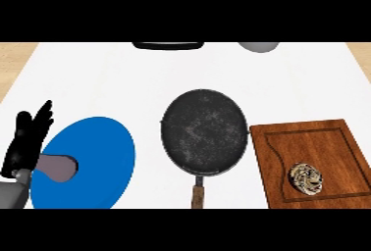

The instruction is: Pick the cupcake from the cutting board and place it in the pan

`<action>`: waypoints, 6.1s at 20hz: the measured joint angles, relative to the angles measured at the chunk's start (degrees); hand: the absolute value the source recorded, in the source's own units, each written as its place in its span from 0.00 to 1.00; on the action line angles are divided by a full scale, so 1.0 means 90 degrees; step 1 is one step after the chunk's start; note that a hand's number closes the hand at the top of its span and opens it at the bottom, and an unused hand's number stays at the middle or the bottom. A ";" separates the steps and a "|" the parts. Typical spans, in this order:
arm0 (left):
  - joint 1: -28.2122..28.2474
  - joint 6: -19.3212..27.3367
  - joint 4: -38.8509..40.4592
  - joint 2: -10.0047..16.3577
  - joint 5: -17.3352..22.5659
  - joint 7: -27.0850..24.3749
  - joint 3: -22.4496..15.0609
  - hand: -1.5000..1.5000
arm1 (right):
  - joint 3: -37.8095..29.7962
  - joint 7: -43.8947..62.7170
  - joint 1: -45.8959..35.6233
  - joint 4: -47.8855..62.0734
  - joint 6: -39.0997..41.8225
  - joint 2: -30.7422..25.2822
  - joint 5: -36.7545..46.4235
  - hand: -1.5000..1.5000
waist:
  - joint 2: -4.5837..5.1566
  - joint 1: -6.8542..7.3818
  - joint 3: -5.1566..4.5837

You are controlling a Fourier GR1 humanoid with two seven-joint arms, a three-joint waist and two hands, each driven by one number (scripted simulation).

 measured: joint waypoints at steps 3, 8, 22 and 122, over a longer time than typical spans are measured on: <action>0.0006 -0.0033 -0.0045 -0.0021 -0.0014 -0.0024 -0.0004 0.50 | 0.0371 0.1055 -0.0237 -0.0290 0.0336 -0.0485 0.0302 0.00 | 0.0006 0.0085 0.0003; -0.0121 -0.0143 0.0060 -0.0042 -0.0044 0.0015 0.0036 0.50 | 0.1253 0.2490 -0.0959 -0.0424 0.0874 -0.0869 0.0680 0.00 | 0.0009 0.0117 0.0014; -0.0048 -0.0288 0.0069 -0.0304 -0.0387 0.0053 0.0404 0.50 | 0.3077 0.3754 -0.2116 0.0465 0.1673 0.0435 0.2306 0.00 | -0.0025 -0.0025 0.0033; -0.0174 -0.1396 -0.0168 -0.1375 -0.1762 0.0166 0.1693 0.50 | 0.2728 -0.2148 -0.6925 0.8200 -0.0784 0.4923 0.3735 1.00 | 0.0027 0.0177 0.0039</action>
